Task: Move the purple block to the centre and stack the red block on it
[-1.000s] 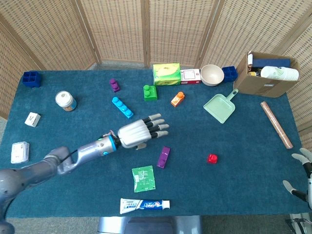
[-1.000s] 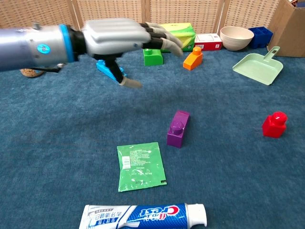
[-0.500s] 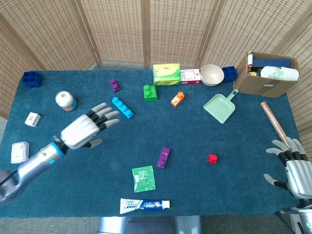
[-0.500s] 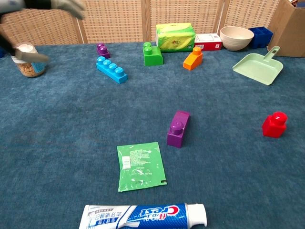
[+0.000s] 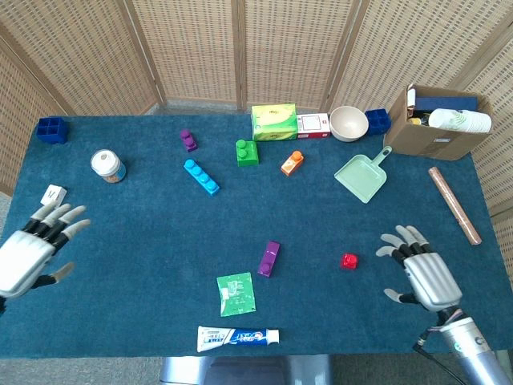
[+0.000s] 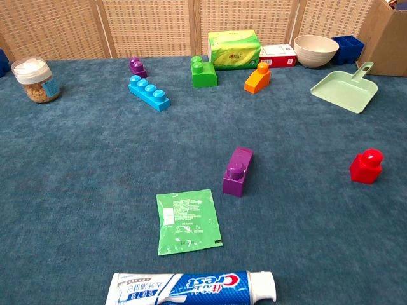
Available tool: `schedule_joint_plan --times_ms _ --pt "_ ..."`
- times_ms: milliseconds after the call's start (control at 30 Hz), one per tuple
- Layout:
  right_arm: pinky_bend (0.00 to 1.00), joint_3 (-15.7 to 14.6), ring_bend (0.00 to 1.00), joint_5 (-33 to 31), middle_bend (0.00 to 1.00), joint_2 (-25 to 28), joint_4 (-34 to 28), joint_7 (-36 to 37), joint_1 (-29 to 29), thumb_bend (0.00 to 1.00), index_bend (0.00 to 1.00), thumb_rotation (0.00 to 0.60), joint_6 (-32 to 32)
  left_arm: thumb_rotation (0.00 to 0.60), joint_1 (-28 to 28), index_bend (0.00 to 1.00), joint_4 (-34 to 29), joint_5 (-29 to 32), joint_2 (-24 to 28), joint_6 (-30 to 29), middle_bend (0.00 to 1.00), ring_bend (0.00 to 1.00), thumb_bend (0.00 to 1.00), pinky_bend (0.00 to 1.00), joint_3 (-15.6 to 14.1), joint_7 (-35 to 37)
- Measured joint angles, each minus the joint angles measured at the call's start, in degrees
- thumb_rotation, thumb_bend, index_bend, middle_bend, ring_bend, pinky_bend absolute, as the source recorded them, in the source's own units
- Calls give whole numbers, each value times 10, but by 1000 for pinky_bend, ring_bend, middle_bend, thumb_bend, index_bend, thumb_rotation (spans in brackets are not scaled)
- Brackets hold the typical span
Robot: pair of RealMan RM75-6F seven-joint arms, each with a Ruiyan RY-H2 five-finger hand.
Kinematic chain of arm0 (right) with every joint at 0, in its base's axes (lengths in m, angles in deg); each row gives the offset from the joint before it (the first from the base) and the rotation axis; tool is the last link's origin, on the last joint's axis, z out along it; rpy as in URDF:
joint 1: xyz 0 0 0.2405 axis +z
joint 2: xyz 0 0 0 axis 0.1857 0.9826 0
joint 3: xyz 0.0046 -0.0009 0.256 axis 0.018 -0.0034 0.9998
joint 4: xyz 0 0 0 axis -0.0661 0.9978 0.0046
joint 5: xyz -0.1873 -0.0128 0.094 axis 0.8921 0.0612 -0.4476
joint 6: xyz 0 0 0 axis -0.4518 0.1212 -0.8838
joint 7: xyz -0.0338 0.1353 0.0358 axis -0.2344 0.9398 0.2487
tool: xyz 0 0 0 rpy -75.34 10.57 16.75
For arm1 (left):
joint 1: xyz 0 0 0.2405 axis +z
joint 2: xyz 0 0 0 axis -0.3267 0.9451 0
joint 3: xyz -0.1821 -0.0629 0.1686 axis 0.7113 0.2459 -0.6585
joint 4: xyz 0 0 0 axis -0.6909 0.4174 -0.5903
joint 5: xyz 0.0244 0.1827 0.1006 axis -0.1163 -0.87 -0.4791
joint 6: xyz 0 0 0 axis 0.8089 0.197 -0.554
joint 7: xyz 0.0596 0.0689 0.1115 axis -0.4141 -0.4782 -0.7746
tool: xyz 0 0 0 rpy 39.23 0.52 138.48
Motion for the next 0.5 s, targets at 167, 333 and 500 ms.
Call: schedule_joint_plan --times_ms 167,333,500 --pt "91 0 0 -16 204 -22 -10 -34 23 54 279 600 -34 600 54 149 12 0 4 -46 52 0 342 0 -1 12" --pt "93 3 0 -38 202 -45 -11 -64 41 54 272 600 -57 600 98 149 33 -3 -4 -77 52 0 342 0 3 34" --pt "117 9 0 -68 201 -69 -8 -91 54 54 249 600 -70 600 123 149 50 -12 -17 -87 51 0 342 0 13 47"
